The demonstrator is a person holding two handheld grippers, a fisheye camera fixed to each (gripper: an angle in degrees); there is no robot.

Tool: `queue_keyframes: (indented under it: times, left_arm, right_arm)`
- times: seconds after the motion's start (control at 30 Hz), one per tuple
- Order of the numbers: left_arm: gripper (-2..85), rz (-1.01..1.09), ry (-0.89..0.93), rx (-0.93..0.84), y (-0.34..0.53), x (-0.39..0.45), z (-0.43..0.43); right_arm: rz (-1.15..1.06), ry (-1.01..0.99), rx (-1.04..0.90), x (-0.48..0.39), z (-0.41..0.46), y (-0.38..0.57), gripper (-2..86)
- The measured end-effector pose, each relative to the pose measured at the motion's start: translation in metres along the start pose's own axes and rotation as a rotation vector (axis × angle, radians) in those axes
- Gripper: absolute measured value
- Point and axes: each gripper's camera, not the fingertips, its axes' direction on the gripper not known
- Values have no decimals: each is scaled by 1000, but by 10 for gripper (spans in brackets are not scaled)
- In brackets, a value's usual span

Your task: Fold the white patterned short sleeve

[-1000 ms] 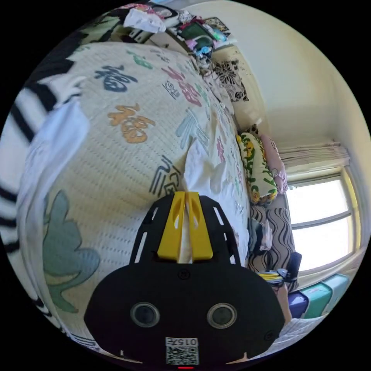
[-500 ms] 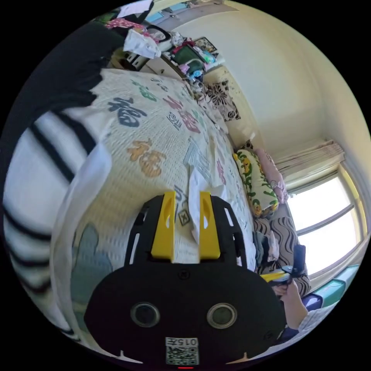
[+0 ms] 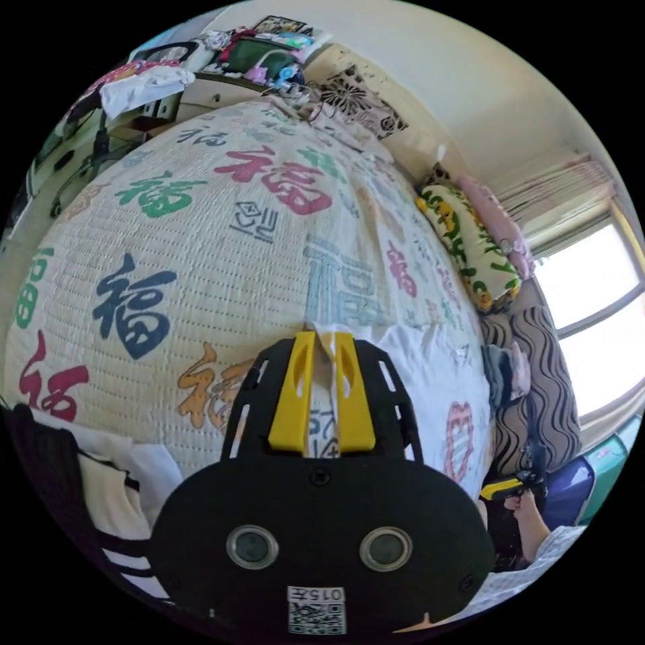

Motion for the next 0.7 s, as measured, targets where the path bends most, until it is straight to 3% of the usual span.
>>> queue_keyframes:
  times: [0.17, 0.37, 0.43, 0.6, 0.7]
  left_arm:
    - [89, -148, 161, 104, 57, -17, 11]
    - [79, -113, 310, 69, 114, 4, 76]
    - [17, -91, 274, 67, 114, 11, 96]
    - [0, -89, 188, 28, 126, 38, 113]
    - [5, -86, -73, -24, 134, 52, 132]
  right_arm:
    - [29, -25, 63, 21, -31, 25, 30]
    - [48, -94, 59, 41, -43, 45, 31]
    - [31, -110, 63, 42, -51, 50, 31]
    - [-7, 2, 87, 45, -90, 74, 31]
    - [57, -10, 136, 73, -115, 91, 31]
